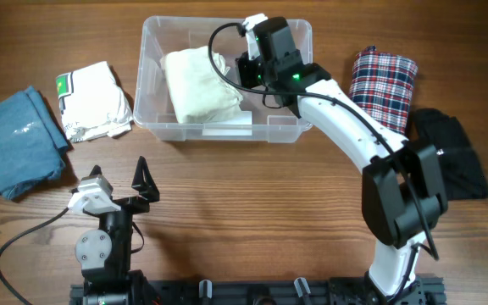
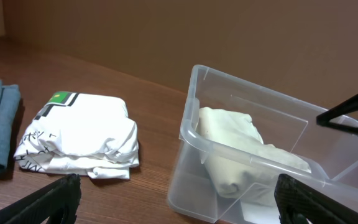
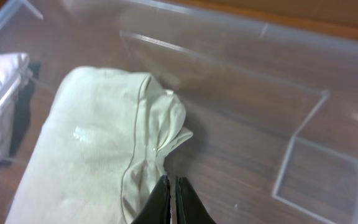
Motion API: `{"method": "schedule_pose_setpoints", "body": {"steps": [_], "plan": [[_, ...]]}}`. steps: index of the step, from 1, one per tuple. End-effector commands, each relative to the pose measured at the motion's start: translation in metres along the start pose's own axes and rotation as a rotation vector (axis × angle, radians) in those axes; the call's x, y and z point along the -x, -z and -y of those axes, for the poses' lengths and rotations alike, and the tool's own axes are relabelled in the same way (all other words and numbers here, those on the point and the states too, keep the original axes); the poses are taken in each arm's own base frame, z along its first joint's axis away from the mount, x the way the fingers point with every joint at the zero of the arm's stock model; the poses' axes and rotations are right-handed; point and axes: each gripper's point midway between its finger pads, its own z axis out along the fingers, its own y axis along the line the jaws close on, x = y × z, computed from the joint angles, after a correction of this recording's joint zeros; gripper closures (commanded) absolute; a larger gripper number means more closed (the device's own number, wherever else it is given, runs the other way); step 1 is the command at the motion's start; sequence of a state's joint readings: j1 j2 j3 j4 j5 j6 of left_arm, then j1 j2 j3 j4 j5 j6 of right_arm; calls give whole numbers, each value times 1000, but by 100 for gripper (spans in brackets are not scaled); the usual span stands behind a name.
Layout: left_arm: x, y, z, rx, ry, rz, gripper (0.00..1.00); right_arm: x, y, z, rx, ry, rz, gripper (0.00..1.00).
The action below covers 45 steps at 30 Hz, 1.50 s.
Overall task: Pack container
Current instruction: 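Lower the cream cloth into the box's left side and release, then press the cream cloth flat and withdraw the right gripper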
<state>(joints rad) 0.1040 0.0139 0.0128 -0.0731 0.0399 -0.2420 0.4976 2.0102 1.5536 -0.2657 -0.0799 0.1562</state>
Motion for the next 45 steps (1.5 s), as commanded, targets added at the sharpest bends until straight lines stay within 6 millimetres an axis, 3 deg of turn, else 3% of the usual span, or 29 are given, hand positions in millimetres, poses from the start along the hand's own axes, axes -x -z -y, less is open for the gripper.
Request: {"method": "schedule_pose_setpoints", "body": {"steps": [1,7,11,18,24,33,38,41,43,44,45], "plan": [[-2,0,-1,-2,2,-1,0,-24,-21,-5,31,-51,-67,96],[-2,0,-1,-2,2,-1,0,-55,-22,3,2,-100,-187,96],[-2,0,-1,-2,2,-1,0,-65,-22,3,4,-110,-224,96],[-2,0,-1,-2,2,-1,0,-85,-31,-18,95,-90,-286,96],[-2,0,-1,-2,2,-1,0,-90,-31,-46,155,-29,-292,96],[-2,0,-1,-2,2,-1,0,-78,-25,-75,261,43,-267,96],[-2,0,-1,-2,2,-1,0,-76,-25,-76,268,47,-263,96],[-2,0,-1,-2,2,-1,0,-64,-19,-79,273,59,-242,96],[-2,0,-1,-2,2,-1,0,-47,-11,-70,208,88,-216,96],[-2,0,-1,-2,2,-1,0,-38,-9,-57,134,93,-201,76],[-2,0,-1,-2,2,-1,0,-29,-6,-47,85,95,-188,47]]}}
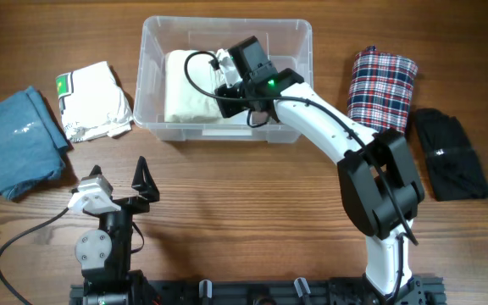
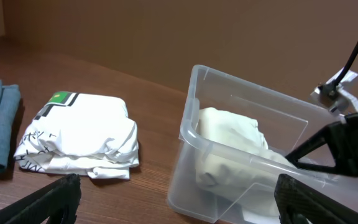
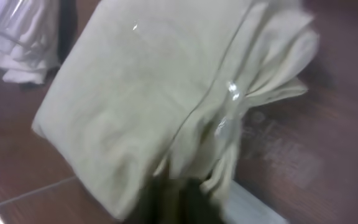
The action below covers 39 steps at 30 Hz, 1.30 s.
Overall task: Pack container
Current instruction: 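Press the cream cloth flat and withdraw the right gripper, then grasp the red-plaid folded shirt with the right gripper and lift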
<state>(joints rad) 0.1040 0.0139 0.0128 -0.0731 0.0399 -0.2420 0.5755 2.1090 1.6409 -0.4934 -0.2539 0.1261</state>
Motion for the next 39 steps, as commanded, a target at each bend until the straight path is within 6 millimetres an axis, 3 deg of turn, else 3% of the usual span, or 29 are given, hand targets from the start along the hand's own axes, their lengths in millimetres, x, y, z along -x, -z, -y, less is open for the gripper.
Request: {"method": "schedule_pose_setpoints", "body": {"steps": [1,2,3,4,6,8,10,12,16,21,25,31,39], "plan": [[-2,0,-1,-2,2,-1,0,38,30,17,-127,48,85,30],[-2,0,-1,-2,2,-1,0,47,43,22,-141,43,92,15],[-2,0,-1,-2,2,-1,0,66,73,41,-212,17,121,1],[-2,0,-1,-2,2,-1,0,82,107,60,-293,-6,168,0],[-2,0,-1,-2,2,-1,0,95,143,80,-384,-31,222,0],[-2,0,-1,-2,2,-1,0,100,201,115,-526,-70,284,0],[-2,0,-1,-2,2,-1,0,68,263,194,-694,-211,247,0],[-2,0,-1,-2,2,-1,0,37,278,236,-715,-307,186,0],[-2,0,-1,-2,2,-1,0,-15,283,292,-587,-376,121,0],[-2,0,-1,-2,2,-1,0,-66,285,336,-348,-443,193,0],[-2,0,-1,-2,2,-1,0,-97,266,357,-243,-474,227,0],[-2,0,-1,-2,2,-1,0,-133,208,382,-153,-528,236,0],[-2,0,-1,-2,2,-1,0,-157,160,389,-42,-584,211,1]]}}
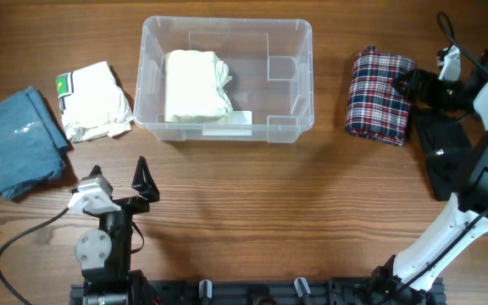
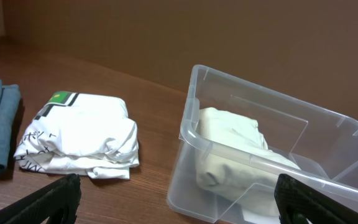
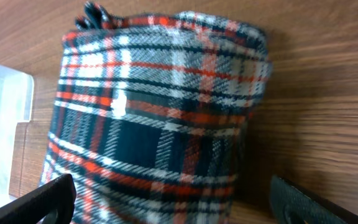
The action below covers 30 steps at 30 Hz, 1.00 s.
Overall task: Pack container
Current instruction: 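Grasp the red-plaid folded shirt with the right gripper and lift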
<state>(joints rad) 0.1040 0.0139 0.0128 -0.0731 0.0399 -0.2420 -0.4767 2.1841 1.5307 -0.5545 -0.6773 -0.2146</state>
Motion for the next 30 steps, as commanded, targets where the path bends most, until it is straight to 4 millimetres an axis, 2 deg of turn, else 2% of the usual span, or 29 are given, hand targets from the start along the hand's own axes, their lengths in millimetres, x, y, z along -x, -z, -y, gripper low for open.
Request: {"method": "schedule_pose_setpoints", "body": {"steps": [1,7,9,11,13,14,15,18,20,23,27,29,30], "plan": [[-2,0,-1,-2,2,-1,0,-14,-18,-2,68,-19,-29,0],[-2,0,-1,-2,2,-1,0,-28,-44,-17,100,-24,-85,1],[-2,0,-1,-2,2,-1,0,-32,-52,-24,109,-35,-105,4],[-2,0,-1,-2,2,-1,0,-33,-57,-32,117,-23,-115,21],[-2,0,-1,-2,2,-1,0,-33,-58,-33,117,-38,-118,66],[-2,0,-1,-2,2,-1,0,-33,-58,-34,117,-47,-118,83],[-2,0,-1,-2,2,-1,0,-33,-59,-34,117,-50,-117,96],[-2,0,-1,-2,2,-1,0,-32,-58,-36,127,-49,-113,96],[-2,0,-1,-2,2,-1,0,-23,-53,-45,168,-40,-91,96],[-2,0,-1,-2,2,-1,0,3,-33,-67,226,-39,-32,96],[-2,0,-1,-2,2,-1,0,43,15,-110,258,-17,69,96],[-2,0,-1,-2,2,-1,0,66,54,-145,265,22,146,96],[-2,0,-1,-2,2,-1,0,85,96,-184,279,72,235,96]]}}
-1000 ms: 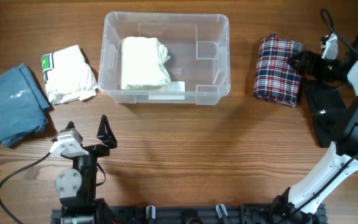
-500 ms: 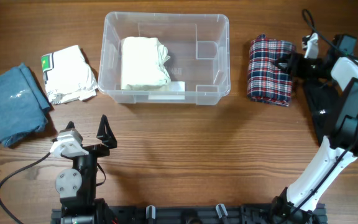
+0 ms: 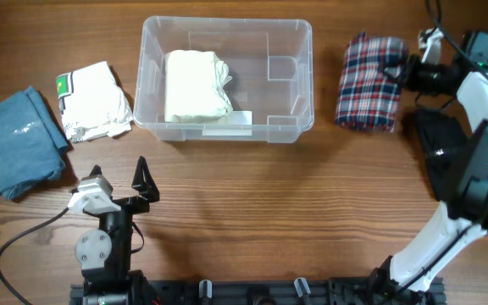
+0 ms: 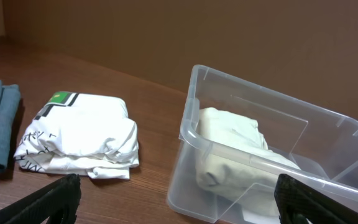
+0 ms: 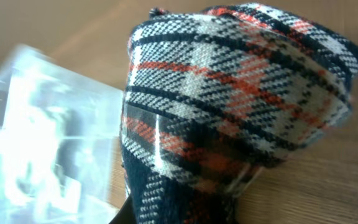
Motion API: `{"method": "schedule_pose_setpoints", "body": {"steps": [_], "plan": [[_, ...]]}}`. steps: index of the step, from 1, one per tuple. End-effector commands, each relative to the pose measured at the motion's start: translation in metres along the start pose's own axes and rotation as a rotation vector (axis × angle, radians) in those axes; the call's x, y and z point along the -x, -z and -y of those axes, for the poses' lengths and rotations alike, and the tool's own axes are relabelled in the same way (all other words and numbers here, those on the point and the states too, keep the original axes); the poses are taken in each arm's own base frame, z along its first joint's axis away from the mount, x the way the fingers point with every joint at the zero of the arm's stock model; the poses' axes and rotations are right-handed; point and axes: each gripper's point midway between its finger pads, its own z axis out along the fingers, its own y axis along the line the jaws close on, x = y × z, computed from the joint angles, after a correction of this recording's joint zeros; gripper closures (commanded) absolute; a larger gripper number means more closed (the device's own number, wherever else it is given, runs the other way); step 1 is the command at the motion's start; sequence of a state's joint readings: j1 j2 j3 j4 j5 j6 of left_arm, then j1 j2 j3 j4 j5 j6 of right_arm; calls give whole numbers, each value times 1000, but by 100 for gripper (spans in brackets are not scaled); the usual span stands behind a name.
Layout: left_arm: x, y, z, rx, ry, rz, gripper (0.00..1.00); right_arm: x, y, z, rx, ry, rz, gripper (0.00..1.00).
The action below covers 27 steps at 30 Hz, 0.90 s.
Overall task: Pack container
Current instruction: 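Grasp the red-plaid folded shirt with the right gripper and lift, then place the plaid shirt beside the cream cloth in the box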
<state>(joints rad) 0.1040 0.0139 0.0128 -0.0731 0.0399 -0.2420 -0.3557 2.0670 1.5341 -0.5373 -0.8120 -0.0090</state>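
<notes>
The clear plastic container (image 3: 227,131) stands at the back middle, with a folded cream cloth (image 3: 195,85) in its left half. To its right is the rolled plaid cloth (image 3: 367,80). My right gripper (image 3: 403,72) is shut on that roll's right edge. In the right wrist view the plaid cloth (image 5: 229,93) fills the frame and hides most of the fingers, with the container (image 5: 55,137) blurred at the left. My left gripper (image 3: 119,188) stays open near the front edge, holding nothing. It faces the container (image 4: 191,134).
A folded white printed shirt (image 3: 96,100) and a folded blue cloth (image 3: 19,140) lie left of the container. A black cloth (image 3: 447,144) lies at the far right under my right arm. The right half of the container holds nothing.
My right gripper was open just right of the plaid roll. Now it is shut on the roll's right edge, and the roll sits a little further left and back. The left arm has not moved.
My right gripper was shut inside the container beside the cream cloth. Then it was further left against that cloth. Later it stood open at the plaid roll on the right, with the cream cloth left in the container. Now it grips the roll.
</notes>
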Motion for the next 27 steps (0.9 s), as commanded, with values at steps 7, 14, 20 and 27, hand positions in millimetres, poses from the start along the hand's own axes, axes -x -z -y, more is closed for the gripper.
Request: {"method": "schedule_pose_setpoints", "body": {"steps": [7,14,20,27], "plan": [[-2,0,-1,-2,2,-1,0,77,158,-245,224,293,411,95],[-2,0,-1,-2,2,-1,0,26,74,-339,359,361,247,96],[-2,0,-1,-2,2,-1,0,-1,-29,-332,282,287,138,96],[-2,0,-1,-2,2,-1,0,-17,-102,-287,235,216,53,96]]}}
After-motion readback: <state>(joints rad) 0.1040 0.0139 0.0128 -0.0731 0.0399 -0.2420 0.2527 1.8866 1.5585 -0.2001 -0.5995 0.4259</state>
